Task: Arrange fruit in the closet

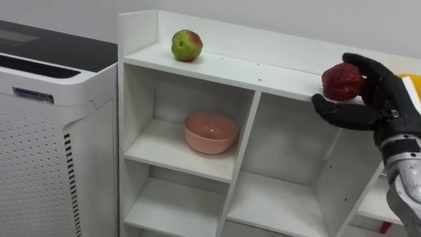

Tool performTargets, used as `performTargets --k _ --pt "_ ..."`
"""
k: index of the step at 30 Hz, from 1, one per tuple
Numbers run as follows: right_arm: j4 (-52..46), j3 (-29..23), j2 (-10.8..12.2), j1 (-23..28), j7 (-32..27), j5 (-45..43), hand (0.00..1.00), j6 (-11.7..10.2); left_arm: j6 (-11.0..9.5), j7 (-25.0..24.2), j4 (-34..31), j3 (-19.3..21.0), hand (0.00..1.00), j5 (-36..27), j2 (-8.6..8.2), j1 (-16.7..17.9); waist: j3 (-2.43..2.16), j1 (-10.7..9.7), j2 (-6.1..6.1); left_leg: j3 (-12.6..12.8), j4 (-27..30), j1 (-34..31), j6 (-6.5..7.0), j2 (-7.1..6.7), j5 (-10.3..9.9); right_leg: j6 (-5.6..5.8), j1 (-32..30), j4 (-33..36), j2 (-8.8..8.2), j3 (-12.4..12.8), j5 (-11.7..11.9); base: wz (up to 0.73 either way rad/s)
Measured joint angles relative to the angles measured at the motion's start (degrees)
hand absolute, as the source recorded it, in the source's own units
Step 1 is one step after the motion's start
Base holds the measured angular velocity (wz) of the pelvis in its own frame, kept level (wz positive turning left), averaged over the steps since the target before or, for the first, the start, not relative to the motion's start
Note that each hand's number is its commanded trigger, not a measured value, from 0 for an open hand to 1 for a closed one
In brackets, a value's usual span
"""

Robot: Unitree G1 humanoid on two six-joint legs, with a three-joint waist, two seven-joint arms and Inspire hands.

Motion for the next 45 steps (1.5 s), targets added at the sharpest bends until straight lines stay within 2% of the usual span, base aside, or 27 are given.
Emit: performTargets --k 9,14,19,21,24,26,27,29,33,39,41,45 --pt "0.06 -0.16 -1.00 -1.10 -1.47 -0.13 1.00 -0.77 -0.01 0.01 0.10 0.01 0.00 -0.03 0.03 -0.06 0.18 0.16 -0.12 -0.10 -0.14 0.12 0.00 0.05 0.00 0.00 0.19 -0.14 -0.02 -0.03 0.00 0.00" --pt "0.04 0.44 -1.10 -1.74 -1.19 -0.15 1.00 -0.78 0.01 -0.03 0.18 -0.17 0.00 -0.03 0.11 -0.09 0.67 0.16 -0.50 -0.16 -0.01 0.12 0.00 -0.01 0.00 0.00 0.05 -0.14 0.01 0.09 0.00 0.00" --pt "-0.43 0.44 -1.10 -1.74 -0.64 -0.14 1.00 -0.73 0.27 -0.03 0.22 0.03 0.00 -0.04 0.26 -0.17 0.77 0.15 -0.14 -0.17 -0.05 -0.11 0.00 0.00 -0.01 0.00 0.01 -0.08 0.05 0.16 0.01 0.00" --pt "-2.08 0.59 -1.09 -1.70 -0.14 -0.37 1.00 -0.06 0.44 -0.03 0.21 0.01 0.00 0.01 0.26 -0.17 0.66 0.12 0.19 0.02 -0.07 -0.12 0.00 0.06 -0.01 0.00 -0.14 0.00 0.04 0.23 0.01 -0.03" --pt "-9.62 1.13 -0.96 -0.39 0.20 -2.23 1.00 0.56 0.46 -0.02 0.60 0.01 0.00 -0.01 0.11 -0.44 0.22 -0.02 1.57 0.36 -0.05 -0.45 0.00 0.07 0.00 0.00 -0.91 0.21 -0.08 0.29 0.01 -0.07" --pt "-14.12 2.26 -0.86 0.49 0.66 -3.18 1.00 0.56 0.66 0.09 1.46 -0.12 0.00 -0.01 0.08 -0.93 -0.32 -0.05 2.66 0.60 -0.17 -0.29 0.01 0.07 0.01 0.00 -0.92 0.22 -0.25 0.74 0.00 -0.04" --pt "-15.25 2.43 -0.76 0.87 0.74 -3.14 1.00 0.55 0.74 0.15 1.47 -0.17 0.00 -0.02 0.09 -0.99 -0.40 0.01 2.79 0.69 -0.23 -0.22 0.00 0.10 0.01 0.00 -0.89 0.19 -0.27 0.85 0.00 -0.07" --pt "-19.52 4.31 0.39 2.13 1.18 -2.92 1.00 0.57 0.98 0.21 1.82 -0.36 0.00 -0.02 0.08 -0.90 -0.54 0.24 3.04 1.39 -0.44 0.12 -0.02 0.28 0.03 0.00 -0.87 0.08 -0.21 1.55 0.00 -0.15" --pt "-23.17 6.64 1.18 4.28 3.43 -2.67 1.00 0.60 1.15 0.20 1.81 -1.12 0.00 -0.31 -0.04 -0.98 -0.46 0.30 3.14 1.84 -0.24 -0.08 -0.02 0.28 0.04 -0.09 -0.88 0.09 -0.26 1.93 0.06 -0.07" --pt "-26.03 9.56 5.01 8.61 5.75 -0.72 1.00 1.39 1.16 0.24 2.30 -3.20 0.00 -1.26 0.01 -1.20 -0.43 0.35 3.35 2.07 -0.97 -0.09 0.03 0.33 0.01 -0.25 -1.54 0.89 -0.29 2.38 0.18 -0.03" --pt "-25.03 11.22 7.34 10.77 6.86 -0.72 1.00 1.42 1.16 0.27 2.50 -4.93 0.00 -1.26 -0.05 -1.30 -0.19 0.43 3.83 2.28 -0.72 -0.21 0.12 0.33 0.10 -0.37 -1.65 0.91 -0.25 2.78 0.28 -0.08" --pt "-21.80 12.88 9.84 13.44 8.39 -0.63 1.00 1.57 1.10 1.05 2.84 -7.00 0.00 -1.21 -0.43 -2.16 -0.14 0.39 5.19 2.24 0.23 -2.45 0.20 0.33 0.13 -0.39 -3.71 1.32 -0.29 2.89 0.56 0.00"
